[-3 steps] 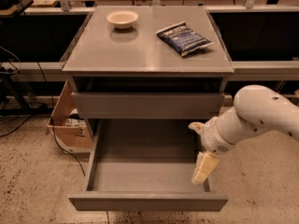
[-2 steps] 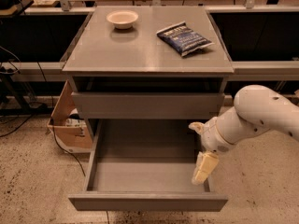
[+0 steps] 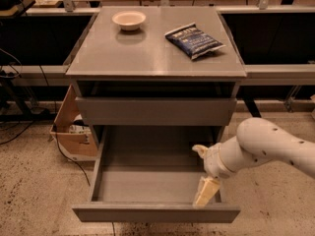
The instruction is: Close middle drawer
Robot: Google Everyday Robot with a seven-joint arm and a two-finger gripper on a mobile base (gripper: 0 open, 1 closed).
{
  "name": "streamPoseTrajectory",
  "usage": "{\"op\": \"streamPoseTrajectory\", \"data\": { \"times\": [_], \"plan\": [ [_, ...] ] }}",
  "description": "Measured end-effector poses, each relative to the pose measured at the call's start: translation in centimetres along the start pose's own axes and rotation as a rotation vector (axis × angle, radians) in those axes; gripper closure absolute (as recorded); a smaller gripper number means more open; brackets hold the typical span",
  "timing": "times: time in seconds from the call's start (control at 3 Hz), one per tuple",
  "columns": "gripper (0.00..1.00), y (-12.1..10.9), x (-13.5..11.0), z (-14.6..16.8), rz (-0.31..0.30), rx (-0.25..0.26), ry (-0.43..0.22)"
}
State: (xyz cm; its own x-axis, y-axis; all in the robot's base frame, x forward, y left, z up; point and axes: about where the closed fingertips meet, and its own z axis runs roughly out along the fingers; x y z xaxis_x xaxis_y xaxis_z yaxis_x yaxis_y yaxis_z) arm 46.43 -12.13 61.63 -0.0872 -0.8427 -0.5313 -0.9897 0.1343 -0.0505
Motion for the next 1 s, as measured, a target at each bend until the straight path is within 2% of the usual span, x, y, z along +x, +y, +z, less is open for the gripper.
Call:
{"op": "streamPoseTrajectory", "data": {
  "times": [0.33, 1.0],
  "plan": [
    [0.00, -0.1, 1.8, 5.3, -0.045, 0.008, -0.006],
    [0.00, -1.1, 3.9, 11.2, -0.110, 0.014, -0.034]
  ]
}}
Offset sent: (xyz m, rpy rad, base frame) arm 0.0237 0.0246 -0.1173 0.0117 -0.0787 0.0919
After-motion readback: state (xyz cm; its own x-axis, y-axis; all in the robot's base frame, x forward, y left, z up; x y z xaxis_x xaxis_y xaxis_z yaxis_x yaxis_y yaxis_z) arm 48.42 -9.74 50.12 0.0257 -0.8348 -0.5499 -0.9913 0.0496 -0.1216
